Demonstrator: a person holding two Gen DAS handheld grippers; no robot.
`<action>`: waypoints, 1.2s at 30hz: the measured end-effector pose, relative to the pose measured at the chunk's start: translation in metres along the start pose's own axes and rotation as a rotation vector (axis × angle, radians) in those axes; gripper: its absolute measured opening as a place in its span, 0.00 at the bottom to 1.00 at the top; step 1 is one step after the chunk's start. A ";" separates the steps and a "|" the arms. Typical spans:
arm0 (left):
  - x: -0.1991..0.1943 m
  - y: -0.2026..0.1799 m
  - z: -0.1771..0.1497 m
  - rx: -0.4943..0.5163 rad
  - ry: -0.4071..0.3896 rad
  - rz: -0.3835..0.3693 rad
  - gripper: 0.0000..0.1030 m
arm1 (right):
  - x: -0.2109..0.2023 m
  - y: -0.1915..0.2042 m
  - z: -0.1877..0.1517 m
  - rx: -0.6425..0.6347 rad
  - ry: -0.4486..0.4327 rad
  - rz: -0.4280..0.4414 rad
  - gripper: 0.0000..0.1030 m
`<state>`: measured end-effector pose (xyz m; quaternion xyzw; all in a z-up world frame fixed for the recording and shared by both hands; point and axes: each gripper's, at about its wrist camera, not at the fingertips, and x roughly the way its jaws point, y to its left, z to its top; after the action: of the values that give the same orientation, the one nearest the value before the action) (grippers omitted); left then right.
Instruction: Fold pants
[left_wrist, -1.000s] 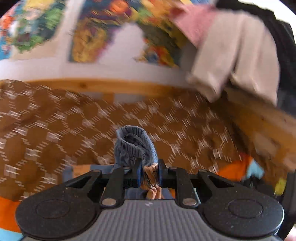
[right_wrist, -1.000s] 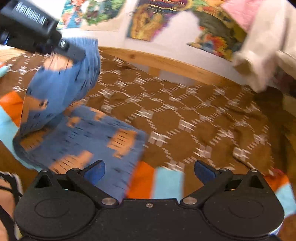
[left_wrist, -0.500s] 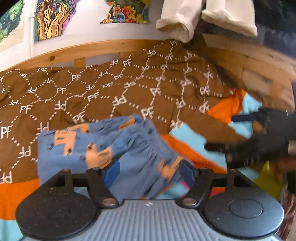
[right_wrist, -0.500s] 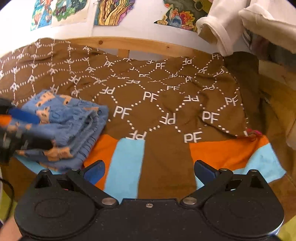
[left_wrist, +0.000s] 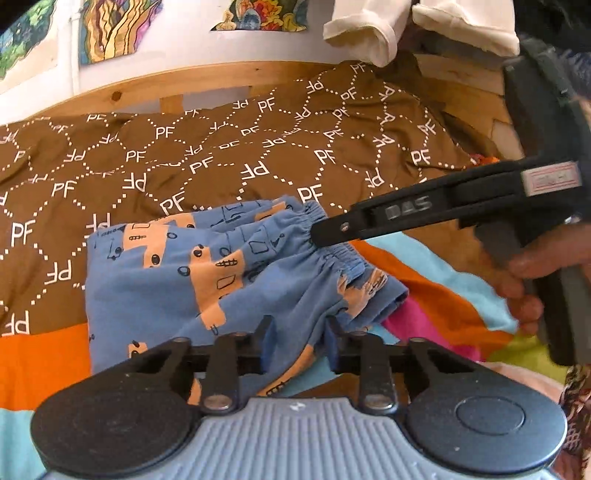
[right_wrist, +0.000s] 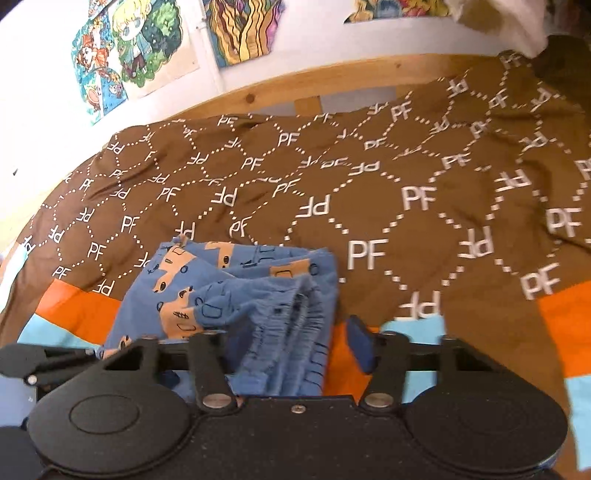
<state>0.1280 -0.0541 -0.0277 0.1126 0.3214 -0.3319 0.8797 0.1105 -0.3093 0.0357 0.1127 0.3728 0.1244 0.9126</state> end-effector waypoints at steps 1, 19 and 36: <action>-0.001 0.000 0.000 -0.004 -0.003 -0.008 0.22 | 0.005 0.001 0.001 0.013 0.011 0.007 0.39; -0.002 -0.002 0.000 0.004 -0.003 -0.033 0.06 | 0.005 -0.006 -0.001 0.096 0.022 0.033 0.25; -0.011 -0.007 0.006 0.005 -0.001 -0.050 0.03 | -0.012 0.010 0.005 -0.016 -0.044 -0.032 0.05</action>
<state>0.1201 -0.0563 -0.0161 0.1064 0.3230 -0.3547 0.8709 0.1044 -0.3039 0.0499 0.1024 0.3535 0.1104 0.9233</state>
